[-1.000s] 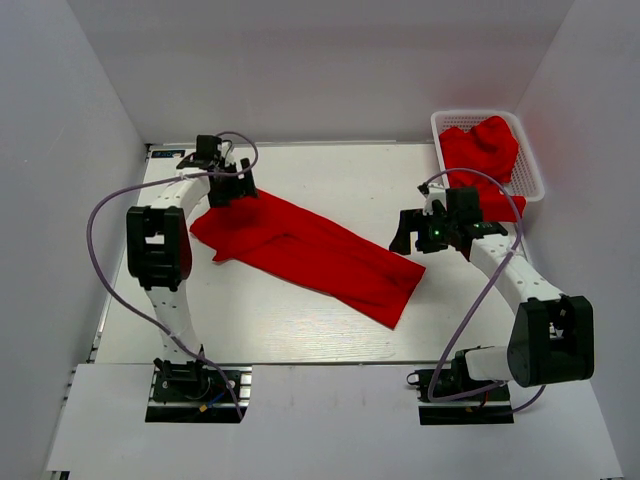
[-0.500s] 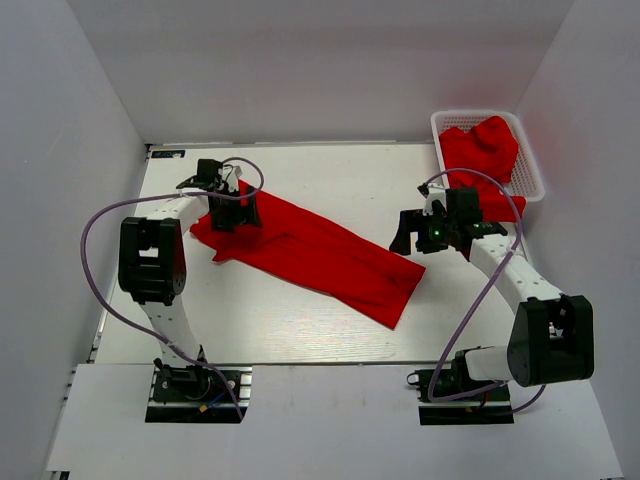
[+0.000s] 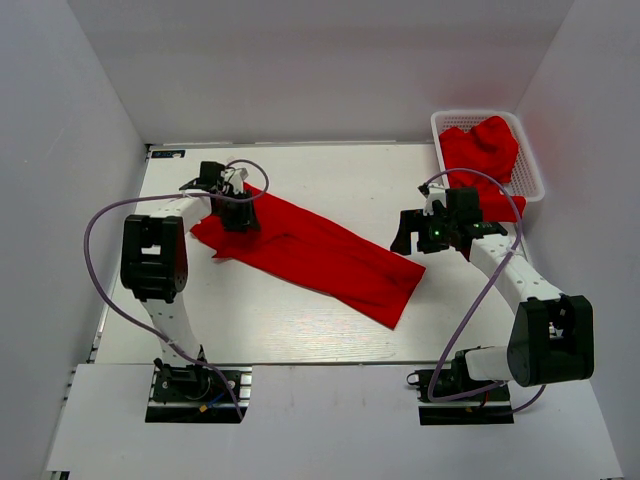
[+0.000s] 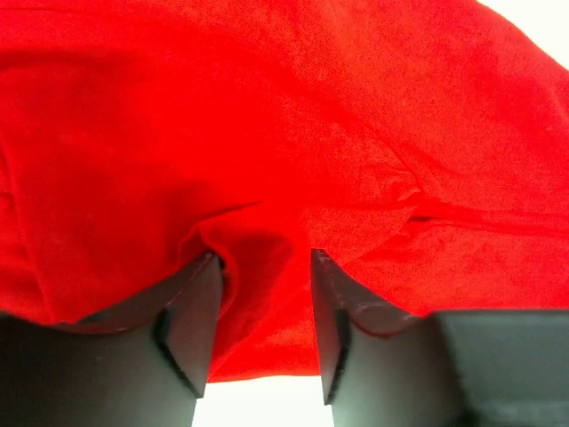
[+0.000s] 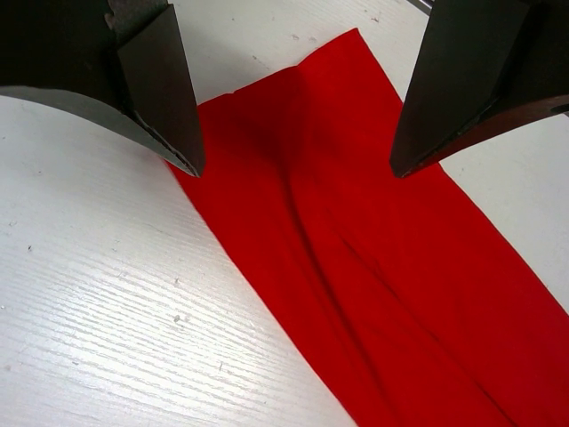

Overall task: Fold and stack the t-shirts
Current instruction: Rotate the tshirt 90 degrees

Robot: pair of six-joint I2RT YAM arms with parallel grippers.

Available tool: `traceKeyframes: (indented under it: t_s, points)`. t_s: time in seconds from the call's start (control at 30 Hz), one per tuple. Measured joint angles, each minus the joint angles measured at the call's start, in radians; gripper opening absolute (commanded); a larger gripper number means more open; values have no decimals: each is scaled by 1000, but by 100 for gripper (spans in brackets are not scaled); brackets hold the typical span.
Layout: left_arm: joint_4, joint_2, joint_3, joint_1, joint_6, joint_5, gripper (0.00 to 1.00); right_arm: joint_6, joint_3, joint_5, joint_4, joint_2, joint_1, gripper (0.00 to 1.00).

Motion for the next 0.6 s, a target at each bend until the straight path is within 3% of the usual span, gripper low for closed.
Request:
traceKeyframes:
  t_s: [0.13, 0.23, 0.27, 0.6]
  points:
    - [2, 16, 0, -2, 4, 5, 34, 0, 0, 2, 0, 0, 0, 90]
    - [2, 19, -4, -2, 5, 6, 13, 0, 0, 5, 0, 0, 0, 90]
    - [3, 19, -5, -2, 6, 6, 0, 0, 0, 5, 0, 0, 0, 90]
    - [30, 16, -8, -2, 72, 22, 0, 0, 0, 5, -5, 0, 0, 90]
